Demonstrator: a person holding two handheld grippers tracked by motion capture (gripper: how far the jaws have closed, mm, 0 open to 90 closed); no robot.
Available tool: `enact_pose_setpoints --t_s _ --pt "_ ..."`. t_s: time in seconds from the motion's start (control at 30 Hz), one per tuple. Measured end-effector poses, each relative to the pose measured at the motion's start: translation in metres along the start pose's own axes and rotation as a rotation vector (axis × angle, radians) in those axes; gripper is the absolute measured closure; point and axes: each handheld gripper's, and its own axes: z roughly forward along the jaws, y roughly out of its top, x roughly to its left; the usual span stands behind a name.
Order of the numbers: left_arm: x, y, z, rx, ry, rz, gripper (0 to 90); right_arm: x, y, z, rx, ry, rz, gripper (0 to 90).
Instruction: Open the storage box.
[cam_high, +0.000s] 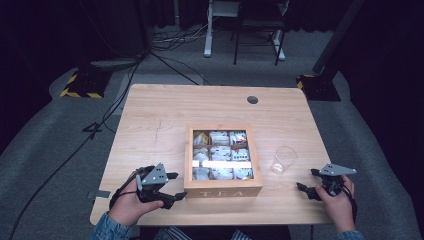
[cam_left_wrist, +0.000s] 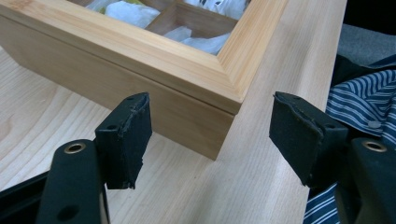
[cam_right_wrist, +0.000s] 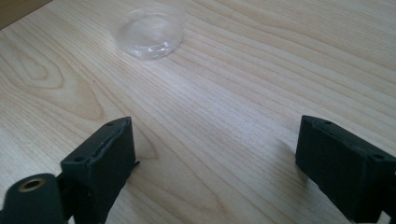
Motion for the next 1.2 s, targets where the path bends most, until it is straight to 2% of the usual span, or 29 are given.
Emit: enact_pose_setpoints --t_s 0.2,0.4,0.53,0.6,0.77,0.97,1.1,1.17,1.2 --pt "-0.002 -0.001 0.008 -0.002 0.012 0.003 31.1 0.000 0.000 0.000 0.000 0.000 -0.001 12.1" --pt "-0.004 -0.002 0.014 0.004 0.026 0.016 37.5 0.000 0.000 0.000 0.000 0.000 -0.001 12.1" --pt "-0.003 -0.002 0.017 0.005 0.056 0.066 41.6 0.000 0.000 0.000 0.000 0.000 0.000 12.1" --pt "-0.003 -0.002 0.017 0.005 0.049 0.058 44.5 0.000 0.000 0.000 0.000 0.000 0.000 12.1" --pt "-0.003 -0.004 0.017 -0.005 0.045 0.046 44.6 0.000 0.000 0.000 0.000 0.000 0.000 12.1" --pt "-0.002 -0.004 0.017 -0.003 0.035 0.011 44.8 0.000 0.000 0.000 0.000 0.000 0.000 12.1" --pt "-0.002 -0.003 0.017 0.003 0.038 0.015 45.2 0.000 0.000 0.000 0.000 0.000 0.000 12.1" --pt "-0.003 -0.002 0.017 -0.006 0.043 0.037 45.3 0.000 0.000 0.000 0.000 0.001 -0.001 12.2" --pt "-0.003 -0.001 0.017 -0.003 0.043 0.035 45.4 0.000 0.000 0.000 0.000 0.000 -0.002 12.3"
